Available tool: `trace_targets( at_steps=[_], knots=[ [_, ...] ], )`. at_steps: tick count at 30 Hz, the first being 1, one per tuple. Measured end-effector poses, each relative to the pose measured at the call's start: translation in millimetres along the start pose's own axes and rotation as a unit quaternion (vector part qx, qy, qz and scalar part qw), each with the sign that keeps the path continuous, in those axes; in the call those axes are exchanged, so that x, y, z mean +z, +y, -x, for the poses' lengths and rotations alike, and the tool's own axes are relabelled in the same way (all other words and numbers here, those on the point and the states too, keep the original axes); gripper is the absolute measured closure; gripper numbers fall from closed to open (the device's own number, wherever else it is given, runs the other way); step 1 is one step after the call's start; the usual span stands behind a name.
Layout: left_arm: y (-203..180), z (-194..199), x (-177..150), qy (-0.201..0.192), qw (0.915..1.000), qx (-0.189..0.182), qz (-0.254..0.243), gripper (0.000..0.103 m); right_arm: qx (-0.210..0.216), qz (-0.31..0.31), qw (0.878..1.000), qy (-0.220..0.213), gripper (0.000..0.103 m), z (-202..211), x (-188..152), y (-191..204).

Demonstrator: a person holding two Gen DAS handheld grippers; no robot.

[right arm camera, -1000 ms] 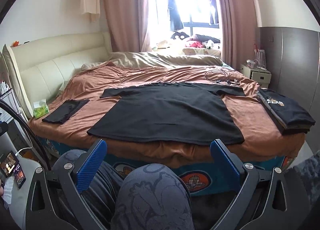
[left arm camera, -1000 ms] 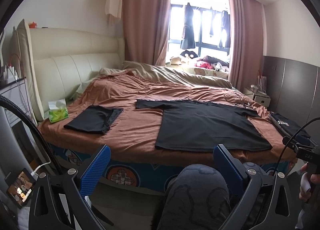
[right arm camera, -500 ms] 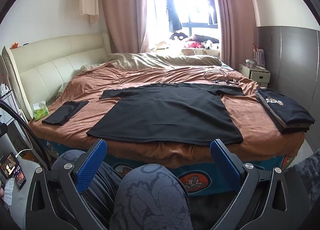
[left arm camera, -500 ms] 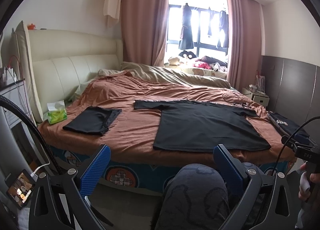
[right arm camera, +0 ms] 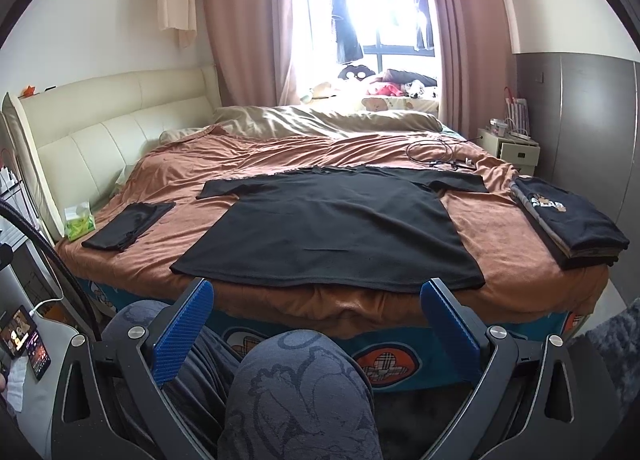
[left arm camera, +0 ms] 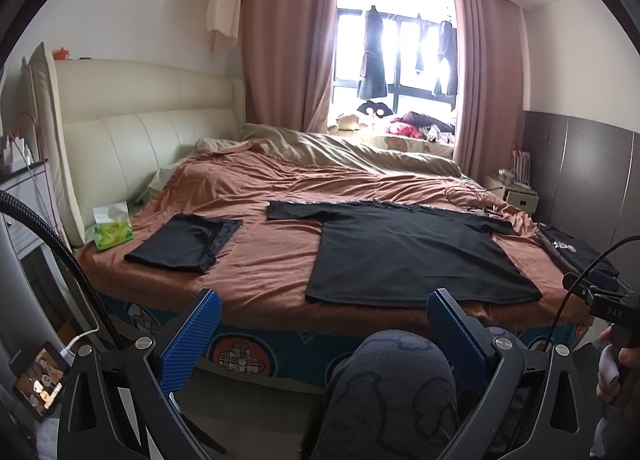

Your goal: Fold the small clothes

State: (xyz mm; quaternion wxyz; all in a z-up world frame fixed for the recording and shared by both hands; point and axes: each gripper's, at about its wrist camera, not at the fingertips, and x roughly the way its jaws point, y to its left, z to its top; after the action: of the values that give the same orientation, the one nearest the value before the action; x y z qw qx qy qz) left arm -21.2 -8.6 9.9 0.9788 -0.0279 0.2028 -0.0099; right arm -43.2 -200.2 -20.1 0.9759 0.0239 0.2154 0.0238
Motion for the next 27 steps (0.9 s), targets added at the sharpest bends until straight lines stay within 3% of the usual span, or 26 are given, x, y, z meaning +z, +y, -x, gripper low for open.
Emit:
trace_targets(
  at_steps=[27],
  knots=[
    [0,-75,21,0.031,0.9995,0.008,0.004,0.000,0.007,-0.005,0.999,0.036,0.000,-61,24,-5]
  ],
)
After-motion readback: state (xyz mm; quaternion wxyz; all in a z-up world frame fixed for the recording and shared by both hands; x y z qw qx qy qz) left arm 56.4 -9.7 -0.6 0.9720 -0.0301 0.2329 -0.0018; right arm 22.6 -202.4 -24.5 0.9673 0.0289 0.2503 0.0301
